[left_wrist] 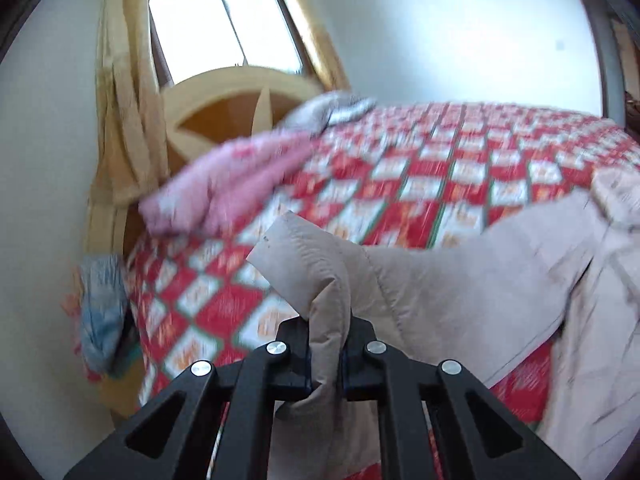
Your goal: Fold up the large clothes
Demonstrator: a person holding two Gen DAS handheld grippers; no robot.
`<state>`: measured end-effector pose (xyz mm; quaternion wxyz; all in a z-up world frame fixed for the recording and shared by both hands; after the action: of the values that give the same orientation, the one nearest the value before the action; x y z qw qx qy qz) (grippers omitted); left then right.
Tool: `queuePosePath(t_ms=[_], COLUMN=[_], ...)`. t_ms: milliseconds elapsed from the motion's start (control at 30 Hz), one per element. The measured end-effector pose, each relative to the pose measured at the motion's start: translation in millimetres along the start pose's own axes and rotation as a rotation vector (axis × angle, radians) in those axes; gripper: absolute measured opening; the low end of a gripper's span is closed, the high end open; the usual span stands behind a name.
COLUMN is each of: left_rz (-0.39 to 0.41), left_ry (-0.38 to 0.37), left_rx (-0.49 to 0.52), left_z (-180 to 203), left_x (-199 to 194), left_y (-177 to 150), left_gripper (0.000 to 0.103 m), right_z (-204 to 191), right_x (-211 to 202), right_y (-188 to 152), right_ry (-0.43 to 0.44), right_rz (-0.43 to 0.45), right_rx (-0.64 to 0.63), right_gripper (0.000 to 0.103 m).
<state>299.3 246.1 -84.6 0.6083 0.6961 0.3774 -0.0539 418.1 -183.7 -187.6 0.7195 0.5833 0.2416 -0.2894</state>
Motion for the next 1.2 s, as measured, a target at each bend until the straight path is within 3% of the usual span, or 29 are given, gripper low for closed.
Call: queuePosePath(t_ms=[200,367,500,933,1200], left_rz=[0.103,0.167,0.202,0.204,0.18], left_ry=[-0.078,-0.177,-0.236,-0.435,-0.51], left_rx=[0.046,0.106,0.161,0.294,0.357], left_z=[44,101,151,303,365], left_x=[-36,-66,-84,-127,-137], left_y=[51,78,90,90,74], left_gripper=[0.008,0.008,0.008,0.008,0.008], right_z=[19,36,54,118,140], right_x=[-18,-37,-44,-48,-42], right_y=[8,8,4,-19,-36], right_ry=[-0.002,-0.007,-0.019,-0.085,-0.099], right_rz=[0.02,0.05,0.06,0.061,0.047], right_rx=[0.019,0.031,0.054,0.165,0.212], right_gripper=[0.072,0.08,0.08,0.08,0.08])
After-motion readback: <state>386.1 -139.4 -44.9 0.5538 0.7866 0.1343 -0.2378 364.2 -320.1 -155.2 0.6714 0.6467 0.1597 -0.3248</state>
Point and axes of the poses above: each gripper's, at about its wrist camera, not at the fingertips, and x roughly the way its jaws point, z to its right, y to its top, the point moved 2 cm from there along x, roughly the way its jaws point, and after that the axes turned 4 degrees about -y, right-handed, at the moved point
